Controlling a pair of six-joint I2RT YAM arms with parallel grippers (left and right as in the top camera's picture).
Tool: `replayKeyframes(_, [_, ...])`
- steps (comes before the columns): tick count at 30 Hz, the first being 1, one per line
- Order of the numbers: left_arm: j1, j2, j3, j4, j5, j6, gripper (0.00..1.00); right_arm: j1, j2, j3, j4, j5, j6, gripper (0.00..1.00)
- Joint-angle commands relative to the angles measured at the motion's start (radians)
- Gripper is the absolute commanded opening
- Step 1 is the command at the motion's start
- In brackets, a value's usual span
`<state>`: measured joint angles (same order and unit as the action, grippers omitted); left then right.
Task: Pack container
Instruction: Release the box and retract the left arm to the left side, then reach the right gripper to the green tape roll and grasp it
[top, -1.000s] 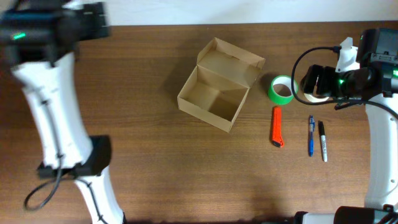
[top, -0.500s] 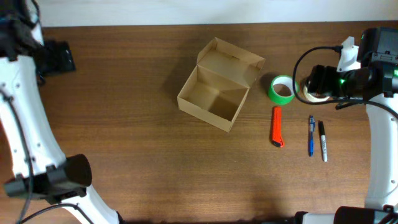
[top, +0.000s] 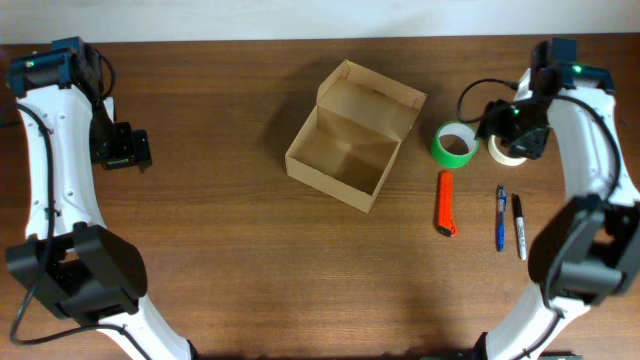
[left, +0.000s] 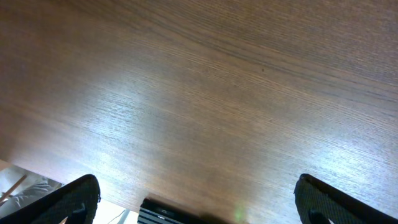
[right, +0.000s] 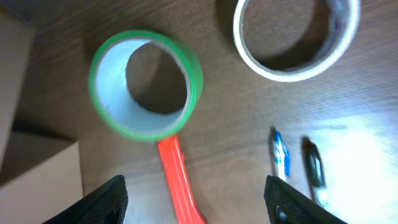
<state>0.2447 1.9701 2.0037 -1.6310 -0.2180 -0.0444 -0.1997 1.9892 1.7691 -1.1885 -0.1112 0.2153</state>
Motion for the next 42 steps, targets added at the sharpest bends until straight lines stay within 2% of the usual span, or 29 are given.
replayKeyframes(1, [0.007,-0.004,-0.01,0.0,-0.011,0.015,1.0,-0.004,0.068,0.066,0.005,-0.023,0.064,0.72])
replayKeyframes(17, [0.007,-0.004,-0.01,0.0,-0.011,0.015,1.0,0.009,0.186,0.064,0.105,-0.041,0.313,0.68])
replayKeyframes(25, [0.007,-0.004,-0.01,0.0,-0.011,0.015,1.0,0.037,0.269,0.064,0.1,-0.035,0.322,0.67])
replayKeyframes(26, [0.007,-0.004,-0.01,0.0,-0.011,0.015,1.0,0.038,0.277,0.064,0.1,-0.035,0.322,0.65])
replayKeyframes(30, [0.007,-0.004,-0.01,0.0,-0.011,0.015,1.0,0.039,0.303,0.062,0.089,-0.031,0.325,0.33])
replayKeyframes(34, [0.007,-0.004,-0.01,0.0,-0.011,0.015,1.0,0.039,0.309,0.058,0.093,-0.031,0.325,0.23])
replayKeyframes(37, [0.007,-0.004,-0.01,0.0,-0.011,0.015,1.0,0.036,0.309,0.06,0.102,-0.032,0.325,0.04])
replayKeyframes(42, [0.007,-0.004,-0.01,0.0,-0.011,0.015,1.0,0.034,0.306,0.07,0.103,-0.032,0.312,0.04])
